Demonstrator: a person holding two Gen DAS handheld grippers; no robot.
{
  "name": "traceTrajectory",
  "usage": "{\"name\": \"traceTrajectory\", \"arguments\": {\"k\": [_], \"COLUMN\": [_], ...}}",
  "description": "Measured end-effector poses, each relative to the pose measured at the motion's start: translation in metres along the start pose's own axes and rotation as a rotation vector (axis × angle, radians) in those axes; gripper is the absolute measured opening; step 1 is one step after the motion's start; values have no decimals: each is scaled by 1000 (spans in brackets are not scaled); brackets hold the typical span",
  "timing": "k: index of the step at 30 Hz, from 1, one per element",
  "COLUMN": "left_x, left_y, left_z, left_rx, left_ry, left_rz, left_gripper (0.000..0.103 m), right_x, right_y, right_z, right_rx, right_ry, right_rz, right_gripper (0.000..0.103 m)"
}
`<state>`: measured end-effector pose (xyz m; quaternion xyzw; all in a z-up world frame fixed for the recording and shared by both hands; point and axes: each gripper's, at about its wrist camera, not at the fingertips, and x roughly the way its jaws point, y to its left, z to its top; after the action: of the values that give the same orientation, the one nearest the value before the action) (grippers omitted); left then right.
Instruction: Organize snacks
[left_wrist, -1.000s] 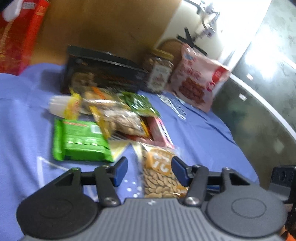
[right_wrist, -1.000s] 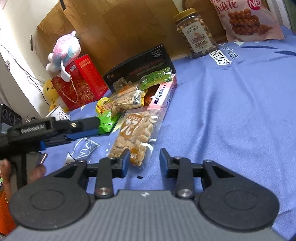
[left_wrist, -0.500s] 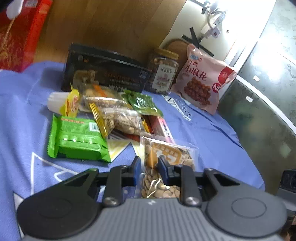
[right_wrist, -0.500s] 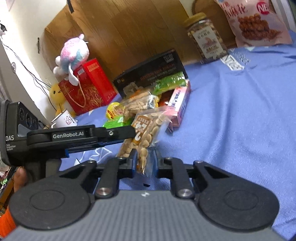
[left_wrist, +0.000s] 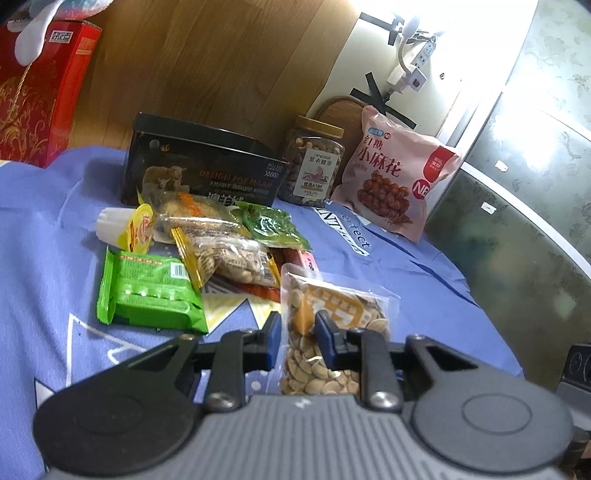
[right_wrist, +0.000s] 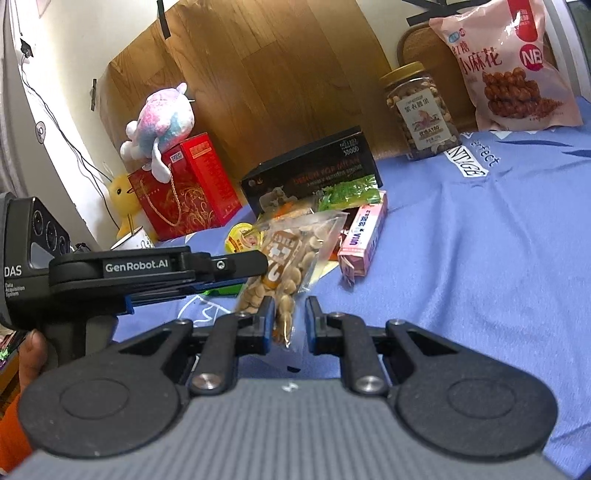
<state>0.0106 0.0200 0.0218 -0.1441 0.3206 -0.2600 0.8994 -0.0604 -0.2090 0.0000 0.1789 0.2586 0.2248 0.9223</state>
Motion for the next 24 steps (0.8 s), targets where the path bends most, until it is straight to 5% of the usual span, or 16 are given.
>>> {"name": "traceTrajectory", "arguments": {"k": [24], "left_x": [3], "left_y": [-1], "left_z": [-1], "left_rx": [12], "left_ry": [2], "left_rz": [25], "left_gripper": [21], "right_x": [3], "right_y": [-2], "right_z": [-3], "right_rx": [27], "right_ry": [7], "right_rz": [12], "right_gripper": [20]}}
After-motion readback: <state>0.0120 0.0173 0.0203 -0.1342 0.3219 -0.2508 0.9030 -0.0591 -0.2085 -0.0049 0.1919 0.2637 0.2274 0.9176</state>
